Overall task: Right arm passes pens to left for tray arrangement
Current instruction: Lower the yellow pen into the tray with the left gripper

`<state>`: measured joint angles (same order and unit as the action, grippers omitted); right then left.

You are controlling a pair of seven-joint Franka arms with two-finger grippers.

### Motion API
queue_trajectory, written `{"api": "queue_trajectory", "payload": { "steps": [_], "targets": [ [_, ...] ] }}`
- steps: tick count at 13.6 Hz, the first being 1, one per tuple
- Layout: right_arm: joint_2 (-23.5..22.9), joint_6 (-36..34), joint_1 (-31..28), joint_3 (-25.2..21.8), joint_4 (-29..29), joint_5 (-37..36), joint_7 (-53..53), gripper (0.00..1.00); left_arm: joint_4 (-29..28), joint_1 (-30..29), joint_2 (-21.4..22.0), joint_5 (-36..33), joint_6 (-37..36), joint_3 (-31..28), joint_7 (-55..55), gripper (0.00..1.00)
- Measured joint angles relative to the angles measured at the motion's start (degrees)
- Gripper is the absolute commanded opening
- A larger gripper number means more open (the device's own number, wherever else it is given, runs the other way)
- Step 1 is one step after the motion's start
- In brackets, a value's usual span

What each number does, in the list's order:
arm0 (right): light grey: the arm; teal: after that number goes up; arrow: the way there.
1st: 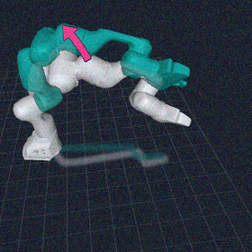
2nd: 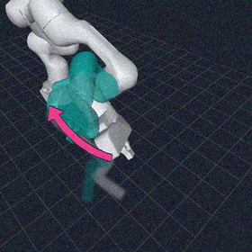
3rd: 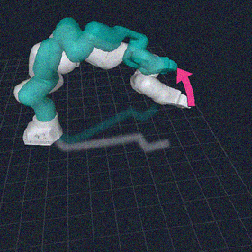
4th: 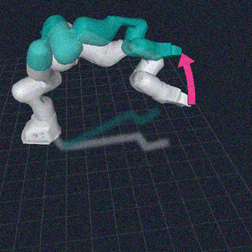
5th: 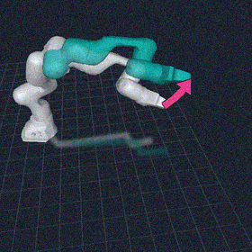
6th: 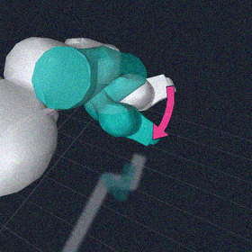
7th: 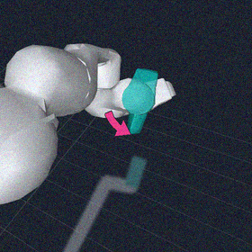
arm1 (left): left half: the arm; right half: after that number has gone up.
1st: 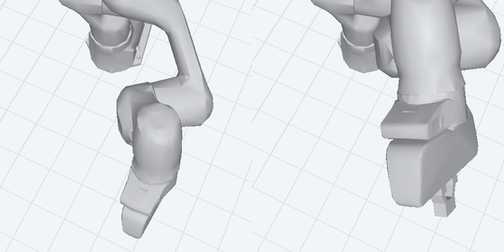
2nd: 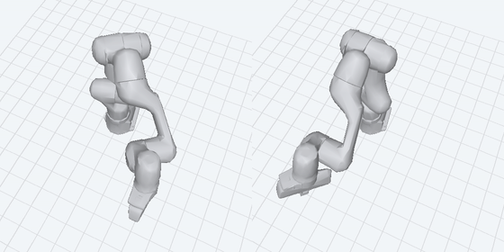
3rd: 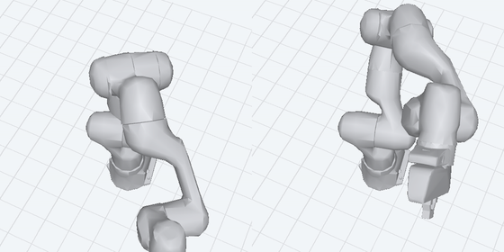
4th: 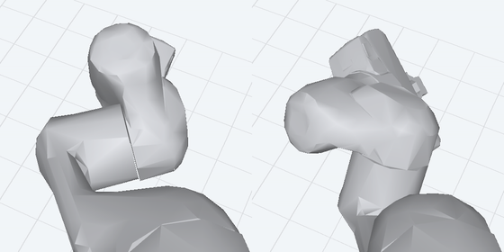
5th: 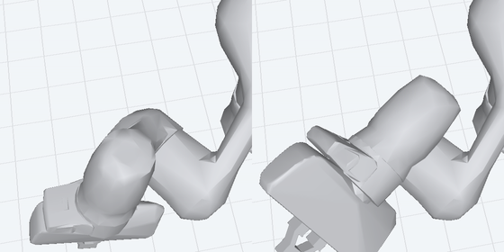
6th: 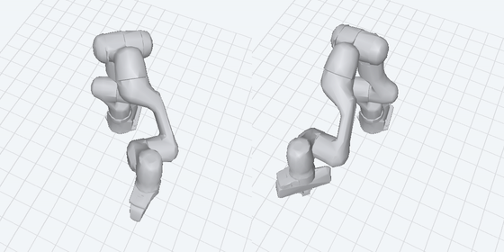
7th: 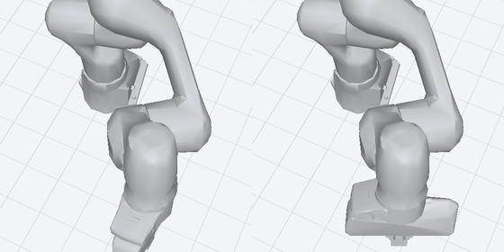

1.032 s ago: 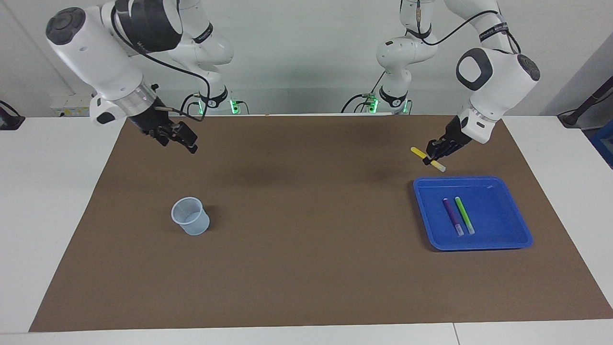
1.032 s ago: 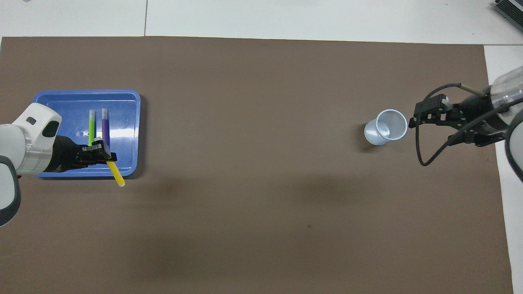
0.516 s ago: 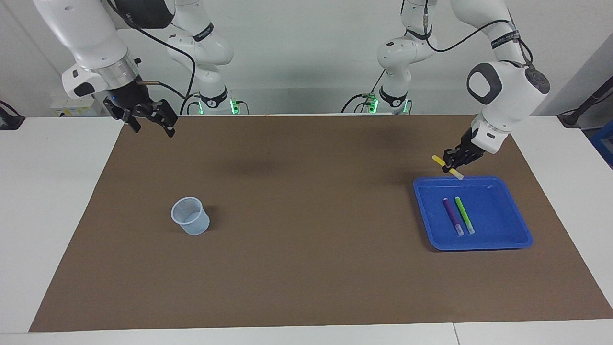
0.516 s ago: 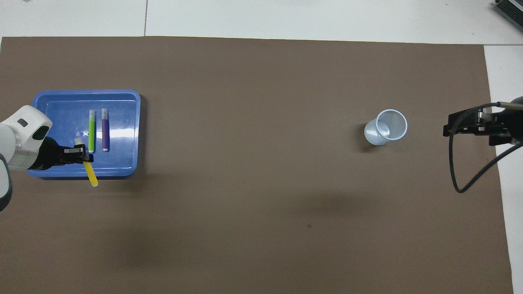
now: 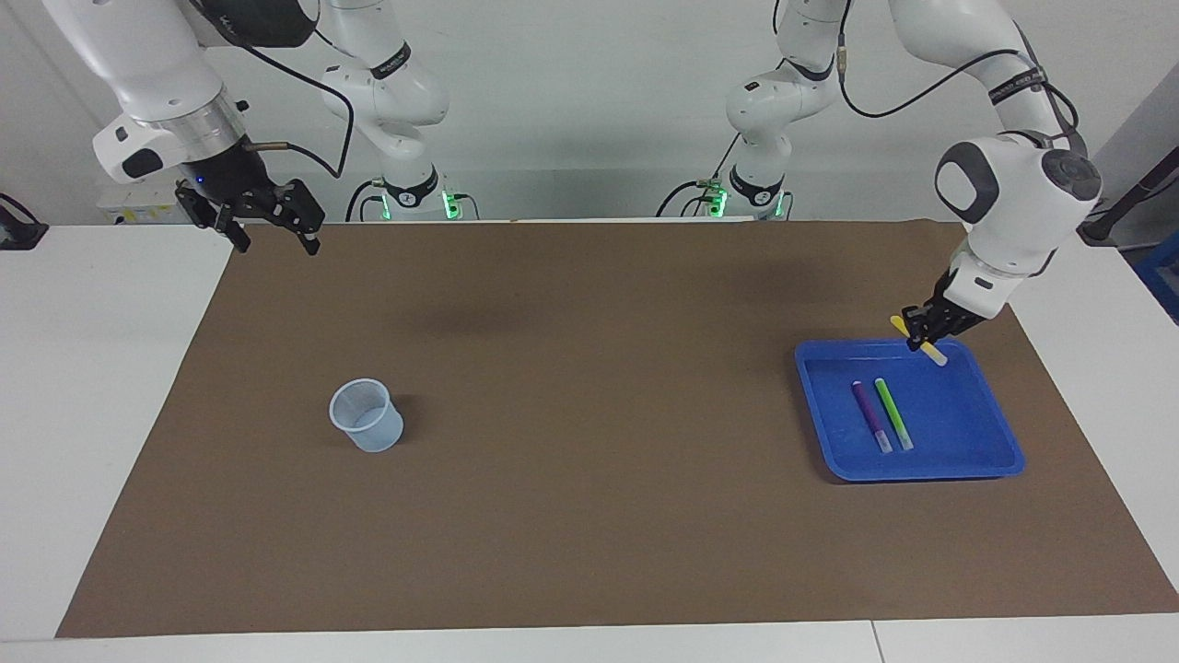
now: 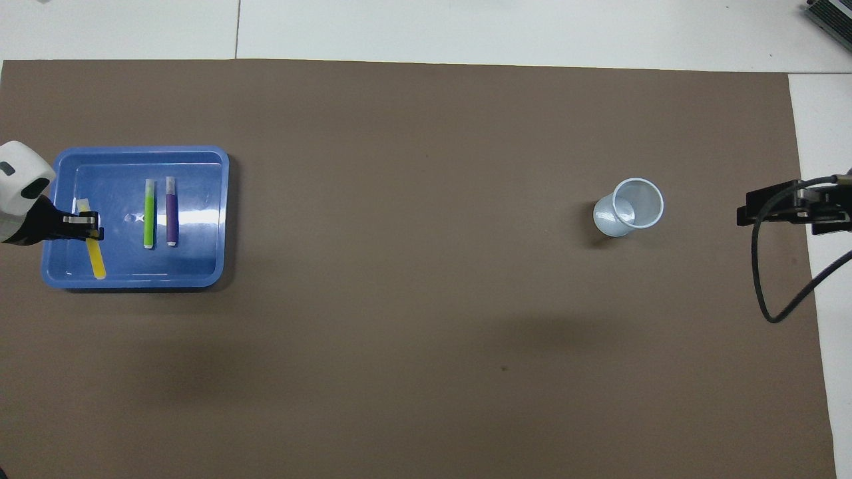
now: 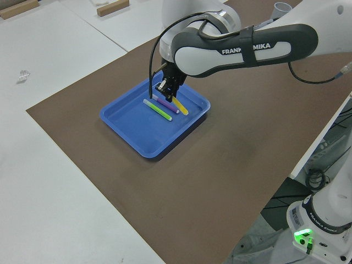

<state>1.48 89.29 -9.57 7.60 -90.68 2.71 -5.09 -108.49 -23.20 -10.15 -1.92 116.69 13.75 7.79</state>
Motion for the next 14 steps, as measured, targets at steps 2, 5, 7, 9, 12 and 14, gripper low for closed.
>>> {"api": "queue_trajectory", "payload": {
  "steps": [2,5,7,9,12,14],
  "targets": [
    [0.1,0.0,0.0,0.1,0.0,0.0,0.0,1.00,10.8,-0.9,-7.9,-3.9,-6.5,0.0,0.8,0.00],
    [0.2,0.0,0.1,0.1,0.0,0.0,0.0,1.00,18.2,-0.3,-13.3,-6.6,-8.6,0.6,0.9,0.00],
    [0.2,0.0,0.2,0.2,0.0,0.0,0.0,1.00,18.5,-0.3,-14.5,-8.0,-6.7,0.6,0.8,0.00],
    [0.2,0.0,0.2,0.2,0.0,0.0,0.0,1.00,18.5,-0.3,-15.7,-8.1,-5.4,0.7,0.8,0.00],
    [0.3,0.0,1.6,-1.0,0.0,0.0,0.0,1.00,17.6,0.2,-16.7,-8.2,-1.0,0.8,0.8,0.00],
    [0.3,0.0,5.3,-5.0,0.0,0.0,0.0,1.00,12.0,0.8,-17.0,-8.2,7.4,0.9,0.8,0.00]
  ]
}}
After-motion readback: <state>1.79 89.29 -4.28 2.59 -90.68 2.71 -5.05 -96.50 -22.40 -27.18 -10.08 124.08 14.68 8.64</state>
